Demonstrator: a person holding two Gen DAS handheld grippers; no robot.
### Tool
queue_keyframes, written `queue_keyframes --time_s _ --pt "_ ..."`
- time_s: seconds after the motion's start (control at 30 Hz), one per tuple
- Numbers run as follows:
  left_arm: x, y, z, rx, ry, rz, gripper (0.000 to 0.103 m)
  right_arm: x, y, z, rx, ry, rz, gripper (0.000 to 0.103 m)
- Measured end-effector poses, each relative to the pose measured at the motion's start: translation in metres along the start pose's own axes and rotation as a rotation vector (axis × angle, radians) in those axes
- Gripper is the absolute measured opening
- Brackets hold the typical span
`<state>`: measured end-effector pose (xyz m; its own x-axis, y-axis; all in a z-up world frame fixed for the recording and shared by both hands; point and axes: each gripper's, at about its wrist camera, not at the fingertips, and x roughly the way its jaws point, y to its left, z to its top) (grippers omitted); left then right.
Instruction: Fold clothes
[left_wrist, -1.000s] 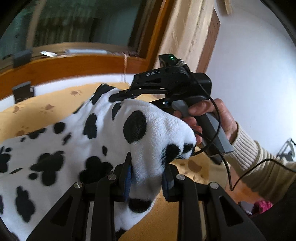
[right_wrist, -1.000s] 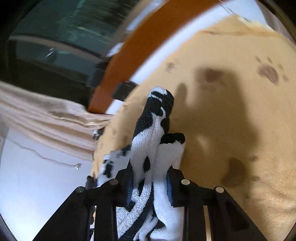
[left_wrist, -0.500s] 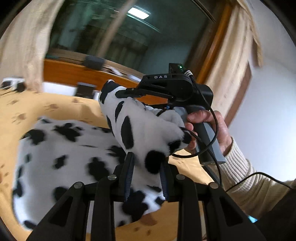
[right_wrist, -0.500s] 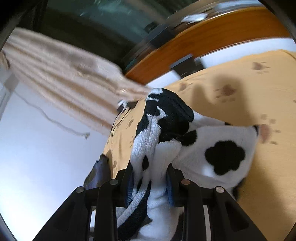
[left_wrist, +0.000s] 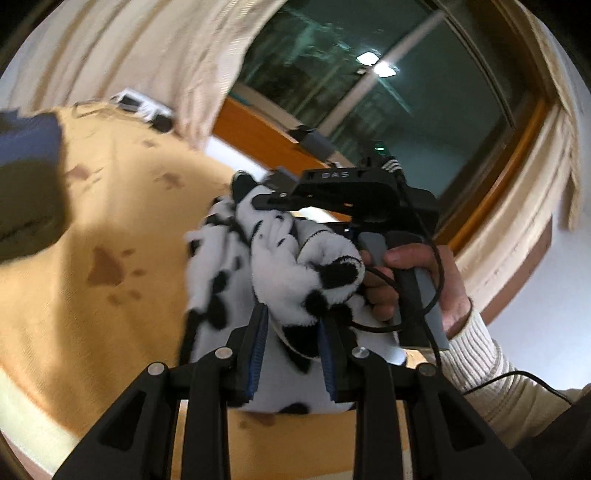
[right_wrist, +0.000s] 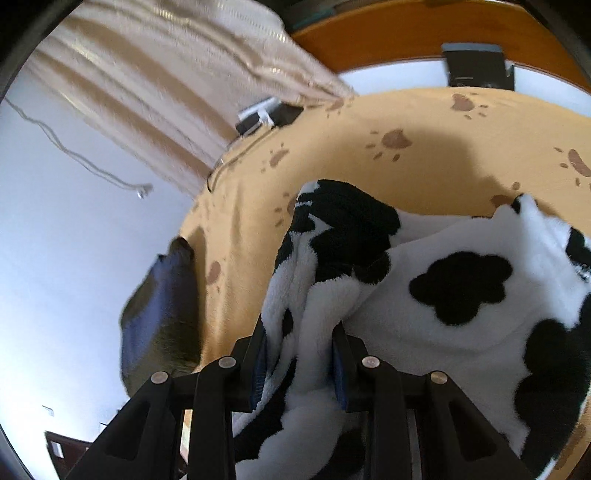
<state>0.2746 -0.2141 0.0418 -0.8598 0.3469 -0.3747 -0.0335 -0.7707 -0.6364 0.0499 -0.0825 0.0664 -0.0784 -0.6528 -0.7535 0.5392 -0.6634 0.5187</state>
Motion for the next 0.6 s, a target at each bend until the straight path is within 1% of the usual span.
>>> queue_keyframes --time_s 0.07,0.1,0.17,0.2,0.23,0.27,0.37,0.47,0.53,0.6 --pt "0.002 0.008 -0.004 -0.012 0.007 0.009 0.030 0.005 0.007 -0.001 -0.029 0.014 0.001 0.032" --pt "0.003 0.009 -0.006 -0.007 0.010 0.017 0.030 0.006 0.011 -0.001 -0.046 0.019 0.005 0.035" --pt "0.007 0.011 -0.010 0.002 0.017 0.030 0.030 0.007 0.018 -0.002 -0.079 0.030 0.014 0.057" --pt "0.008 0.013 -0.012 0.003 0.022 0.033 0.030 0.008 0.022 -0.003 -0.096 0.036 0.019 0.062" --pt "0.009 0.015 -0.014 -0.001 0.027 0.033 0.030 0.007 0.027 -0.004 -0.124 0.040 0.040 0.072" --pt "0.009 0.017 -0.016 -0.006 0.033 0.034 0.030 0.005 0.033 -0.007 -0.163 0.042 0.077 0.077" --pt "0.009 0.020 -0.022 0.000 0.049 0.051 0.030 0.002 0.046 -0.012 -0.249 0.068 0.179 0.077" --pt "0.008 0.022 -0.027 0.016 0.063 0.071 0.030 -0.008 0.046 -0.014 -0.275 0.090 0.264 0.077" --pt "0.006 0.024 -0.029 0.017 0.068 0.081 0.030 -0.018 0.039 -0.013 -0.257 0.064 0.279 0.077" --pt "0.002 0.027 -0.029 0.014 0.069 0.097 0.030 -0.034 0.033 -0.012 -0.257 0.007 0.269 0.077"
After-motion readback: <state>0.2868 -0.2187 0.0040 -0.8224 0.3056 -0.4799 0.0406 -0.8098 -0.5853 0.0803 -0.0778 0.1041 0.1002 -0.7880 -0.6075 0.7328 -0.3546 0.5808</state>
